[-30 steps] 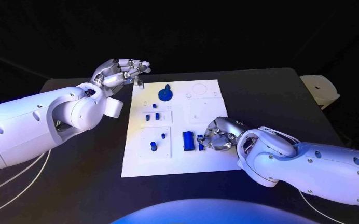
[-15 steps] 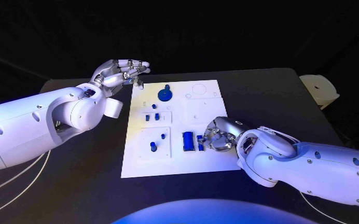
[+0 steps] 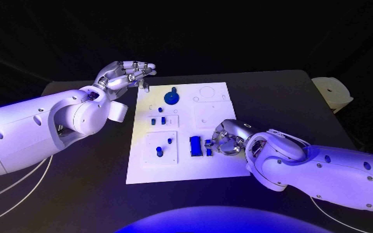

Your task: Assemble the parts on the task board

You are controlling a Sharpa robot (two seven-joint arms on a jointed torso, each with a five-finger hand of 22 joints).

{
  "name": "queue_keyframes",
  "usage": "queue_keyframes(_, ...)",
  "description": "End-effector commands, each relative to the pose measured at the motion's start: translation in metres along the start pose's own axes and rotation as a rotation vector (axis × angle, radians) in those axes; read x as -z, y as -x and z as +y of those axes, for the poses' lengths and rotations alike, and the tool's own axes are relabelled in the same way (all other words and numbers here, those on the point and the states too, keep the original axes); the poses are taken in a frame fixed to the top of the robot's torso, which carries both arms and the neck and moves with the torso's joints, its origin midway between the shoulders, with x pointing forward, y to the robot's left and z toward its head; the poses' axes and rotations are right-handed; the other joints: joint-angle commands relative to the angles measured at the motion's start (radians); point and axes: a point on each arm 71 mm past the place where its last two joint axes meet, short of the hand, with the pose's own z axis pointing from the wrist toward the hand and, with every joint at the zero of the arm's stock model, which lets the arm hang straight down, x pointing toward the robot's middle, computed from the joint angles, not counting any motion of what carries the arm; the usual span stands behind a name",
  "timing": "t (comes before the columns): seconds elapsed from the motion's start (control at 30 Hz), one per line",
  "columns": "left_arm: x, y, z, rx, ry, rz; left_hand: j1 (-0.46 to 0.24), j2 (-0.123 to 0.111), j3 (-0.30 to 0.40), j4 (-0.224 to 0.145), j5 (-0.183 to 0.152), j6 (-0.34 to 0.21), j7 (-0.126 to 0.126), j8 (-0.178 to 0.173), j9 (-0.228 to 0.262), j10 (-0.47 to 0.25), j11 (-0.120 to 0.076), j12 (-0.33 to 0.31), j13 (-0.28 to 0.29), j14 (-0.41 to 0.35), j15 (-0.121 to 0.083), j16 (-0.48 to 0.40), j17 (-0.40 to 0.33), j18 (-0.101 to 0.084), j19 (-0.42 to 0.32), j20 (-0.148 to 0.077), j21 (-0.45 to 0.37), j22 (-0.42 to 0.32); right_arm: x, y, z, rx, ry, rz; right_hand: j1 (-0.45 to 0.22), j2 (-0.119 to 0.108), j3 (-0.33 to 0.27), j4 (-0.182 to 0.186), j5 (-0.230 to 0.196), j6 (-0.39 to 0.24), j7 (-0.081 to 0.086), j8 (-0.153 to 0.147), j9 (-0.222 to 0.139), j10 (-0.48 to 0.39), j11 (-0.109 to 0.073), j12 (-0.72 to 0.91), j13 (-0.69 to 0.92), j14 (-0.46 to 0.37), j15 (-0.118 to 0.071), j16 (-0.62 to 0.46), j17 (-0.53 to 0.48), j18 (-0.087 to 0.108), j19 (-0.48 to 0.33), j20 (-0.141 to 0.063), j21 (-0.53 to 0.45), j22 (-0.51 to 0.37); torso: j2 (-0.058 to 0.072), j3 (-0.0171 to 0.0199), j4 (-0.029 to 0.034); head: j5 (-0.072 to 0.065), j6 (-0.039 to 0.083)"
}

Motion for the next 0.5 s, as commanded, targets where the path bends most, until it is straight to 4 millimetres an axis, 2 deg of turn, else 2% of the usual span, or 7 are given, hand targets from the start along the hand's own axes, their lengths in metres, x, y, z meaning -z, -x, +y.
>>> queue_keyframes(0.03, -0.0003, -0.0023, -0.001, 0.007, -0.006, 0.019, -0.008, 0.002, 0.004, -0.001, 0.003, -0.009, 0.01, 0.002, -0.001, -0.006, 0.002, 0.004, 0.001, -0.007, -0.001, 0.005, -0.001, 0.015, 0.0, 0.005, -0.006, -0.001, -0.0008, -0.0029, -0.0039, 0.05, -0.004, 0.023, 0.028, 0.001, 0.007, -0.01, -0.042, 0.002, -0.006, 0.004, -0.002, 0.029, -0.007, 0.007, 0.157, 0.094, -0.007, 0.005, 0.204, -0.014, 0.105, -0.01, 0.005, 0.263, 0.0, 0.0008, 0.0007, 0.001, -0.003)
queue_keyframes(0.5, -0.0003, -0.0022, -0.0009, 0.007, -0.004, 0.019, -0.008, 0.002, 0.004, -0.001, 0.003, -0.009, 0.01, 0.002, -0.001, -0.006, 0.002, 0.004, 0.001, -0.007, -0.001, 0.005, -0.001, 0.015, 0.0, 0.005, -0.006, -0.001, -0.003, -0.0034, -0.0023, 0.06, 0.017, 0.018, 0.036, -0.008, 0.002, -0.013, -0.045, 0.005, -0.006, 0.005, -0.002, 0.03, -0.007, 0.01, 0.159, 0.094, -0.007, 0.006, 0.207, -0.014, 0.105, -0.01, 0.005, 0.263, -0.001, 0.0007, -0.0009, 0.004, -0.007)
